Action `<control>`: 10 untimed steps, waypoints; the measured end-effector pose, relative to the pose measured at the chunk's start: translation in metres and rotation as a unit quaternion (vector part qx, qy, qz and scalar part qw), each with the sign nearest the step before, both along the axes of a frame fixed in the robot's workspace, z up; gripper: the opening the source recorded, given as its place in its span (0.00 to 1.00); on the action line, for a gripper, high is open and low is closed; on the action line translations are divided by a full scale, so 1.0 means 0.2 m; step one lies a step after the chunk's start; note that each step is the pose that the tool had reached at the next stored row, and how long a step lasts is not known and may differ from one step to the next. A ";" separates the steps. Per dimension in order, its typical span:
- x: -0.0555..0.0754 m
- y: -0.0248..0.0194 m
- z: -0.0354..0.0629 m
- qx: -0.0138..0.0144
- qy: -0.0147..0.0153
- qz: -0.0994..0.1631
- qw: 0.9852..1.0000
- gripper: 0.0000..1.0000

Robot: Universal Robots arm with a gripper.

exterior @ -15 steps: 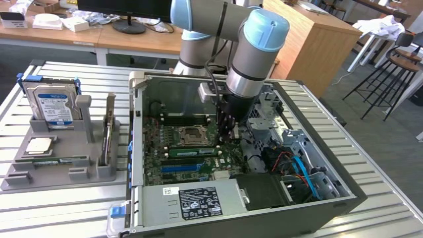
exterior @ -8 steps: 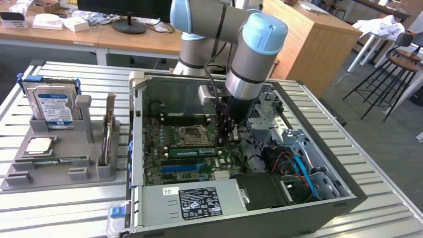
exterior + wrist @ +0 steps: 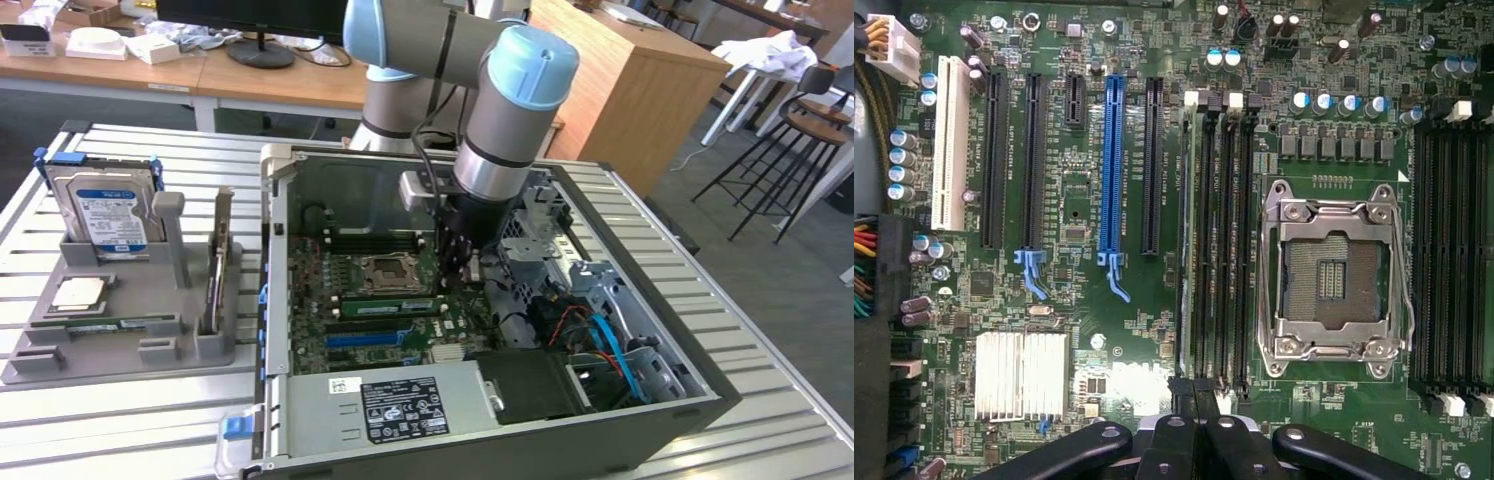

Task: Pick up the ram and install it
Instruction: 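Press down the ram until it locks into place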

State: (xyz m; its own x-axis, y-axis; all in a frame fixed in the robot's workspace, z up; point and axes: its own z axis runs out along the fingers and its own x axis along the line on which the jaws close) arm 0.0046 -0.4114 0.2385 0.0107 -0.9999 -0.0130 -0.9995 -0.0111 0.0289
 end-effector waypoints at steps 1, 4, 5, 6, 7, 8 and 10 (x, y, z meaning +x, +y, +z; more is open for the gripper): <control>0.00 0.000 0.000 0.000 0.000 0.000 1.000 0.10; 0.00 0.000 -0.008 0.000 0.000 0.000 1.000 0.10; 0.00 0.000 -0.013 0.000 0.000 0.000 1.000 0.10; 0.00 0.000 -0.019 0.000 0.000 0.000 1.000 0.10; 0.00 0.000 -0.024 0.000 0.000 0.000 1.000 0.10; 0.00 0.000 -0.029 0.000 0.000 0.000 1.000 0.10; 0.00 0.000 -0.035 0.000 0.000 0.000 1.000 0.10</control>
State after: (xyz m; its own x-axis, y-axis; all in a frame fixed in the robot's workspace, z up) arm 0.0046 -0.4114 0.2314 0.0108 -0.9999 -0.0129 -0.9995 -0.0111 0.0286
